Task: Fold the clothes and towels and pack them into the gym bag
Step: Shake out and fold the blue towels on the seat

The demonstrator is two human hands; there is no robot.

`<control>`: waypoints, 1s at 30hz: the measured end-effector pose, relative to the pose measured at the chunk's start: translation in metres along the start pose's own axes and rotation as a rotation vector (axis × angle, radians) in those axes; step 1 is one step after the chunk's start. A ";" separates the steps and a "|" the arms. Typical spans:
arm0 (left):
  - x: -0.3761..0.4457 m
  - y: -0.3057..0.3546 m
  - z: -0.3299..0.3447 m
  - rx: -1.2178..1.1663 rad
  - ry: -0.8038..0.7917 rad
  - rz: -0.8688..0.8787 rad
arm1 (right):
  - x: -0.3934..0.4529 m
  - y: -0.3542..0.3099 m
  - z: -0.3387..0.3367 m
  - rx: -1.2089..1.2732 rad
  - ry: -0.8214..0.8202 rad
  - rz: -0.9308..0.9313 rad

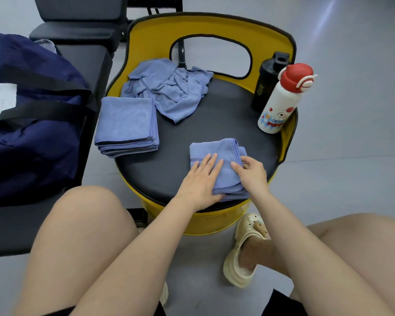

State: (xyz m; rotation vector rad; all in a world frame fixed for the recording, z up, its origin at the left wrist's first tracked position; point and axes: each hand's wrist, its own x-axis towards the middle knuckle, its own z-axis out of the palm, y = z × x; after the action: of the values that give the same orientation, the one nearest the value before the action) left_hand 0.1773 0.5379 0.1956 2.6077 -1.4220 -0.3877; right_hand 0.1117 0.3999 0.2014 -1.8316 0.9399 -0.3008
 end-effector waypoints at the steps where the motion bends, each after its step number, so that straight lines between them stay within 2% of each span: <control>1: 0.001 0.000 0.000 0.029 0.003 0.009 | 0.001 0.001 -0.002 -0.003 0.005 -0.004; 6: 0.001 0.004 -0.001 0.076 0.010 0.026 | 0.003 0.005 -0.008 -0.025 0.046 -0.002; 16: 0.003 0.003 0.003 0.064 -0.122 0.023 | 0.004 0.019 -0.010 -0.103 0.107 0.031; 26: 0.006 0.006 0.010 -0.014 -0.104 0.029 | 0.007 0.021 -0.009 -0.119 0.160 0.001; 30: 0.009 0.007 0.010 -0.009 -0.012 0.015 | 0.007 0.022 -0.007 -0.172 0.164 0.009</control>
State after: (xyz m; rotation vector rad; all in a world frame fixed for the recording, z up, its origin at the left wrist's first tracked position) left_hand 0.1736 0.5269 0.1861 2.5904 -1.4397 -0.4068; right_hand 0.1020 0.3859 0.1838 -1.9813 1.1160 -0.3796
